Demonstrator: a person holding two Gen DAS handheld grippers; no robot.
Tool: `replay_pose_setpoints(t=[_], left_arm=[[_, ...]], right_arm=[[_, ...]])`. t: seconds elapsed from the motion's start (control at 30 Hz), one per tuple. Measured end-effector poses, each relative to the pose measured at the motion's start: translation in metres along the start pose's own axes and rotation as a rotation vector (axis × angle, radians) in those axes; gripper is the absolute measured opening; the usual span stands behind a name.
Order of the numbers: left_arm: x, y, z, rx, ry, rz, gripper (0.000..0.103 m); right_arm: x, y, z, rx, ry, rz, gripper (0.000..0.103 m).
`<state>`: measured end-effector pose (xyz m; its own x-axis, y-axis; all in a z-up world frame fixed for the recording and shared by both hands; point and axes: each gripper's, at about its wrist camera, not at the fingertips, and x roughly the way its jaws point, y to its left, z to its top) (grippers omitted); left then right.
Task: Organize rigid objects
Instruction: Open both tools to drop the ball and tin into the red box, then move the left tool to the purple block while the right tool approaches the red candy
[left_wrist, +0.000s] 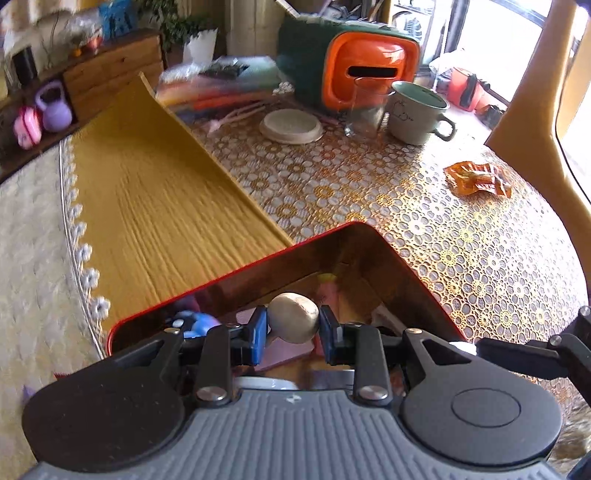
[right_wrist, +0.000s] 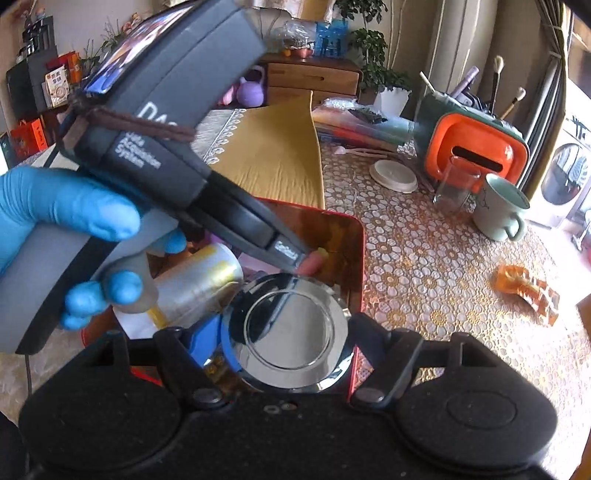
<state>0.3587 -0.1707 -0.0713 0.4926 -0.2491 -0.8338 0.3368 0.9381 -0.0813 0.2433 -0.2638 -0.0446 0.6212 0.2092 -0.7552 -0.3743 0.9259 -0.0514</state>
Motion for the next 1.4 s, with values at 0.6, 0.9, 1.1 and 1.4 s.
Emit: replay_pose_setpoints(t=[0.6,0.9,1.1,1.4], left_arm=[[-0.032,0.009,-0.02,0.01,-0.047,-0.036,0.048],[-0.082,0.016,-0.036,0.037,-0.123,-0.012,0.056],[-0.113,0.027,-0.05,0.046,-0.151,0.038,0.056],[-0.153,0.055,-0.075,0.005,-0.181,0.079,0.064]], right_arm=[[-0.017,0.005,-0.003,0.033,-0.028,-0.021,0.081],[-0.036,0.016,-0.001,0.039,-0.036,-0.021,0.082],[-0.051,0.023,0.002,0.047,-0.053,-0.012,0.085],[-0.071,0.045,0.007,0.022,-0.085,0.008,0.091]])
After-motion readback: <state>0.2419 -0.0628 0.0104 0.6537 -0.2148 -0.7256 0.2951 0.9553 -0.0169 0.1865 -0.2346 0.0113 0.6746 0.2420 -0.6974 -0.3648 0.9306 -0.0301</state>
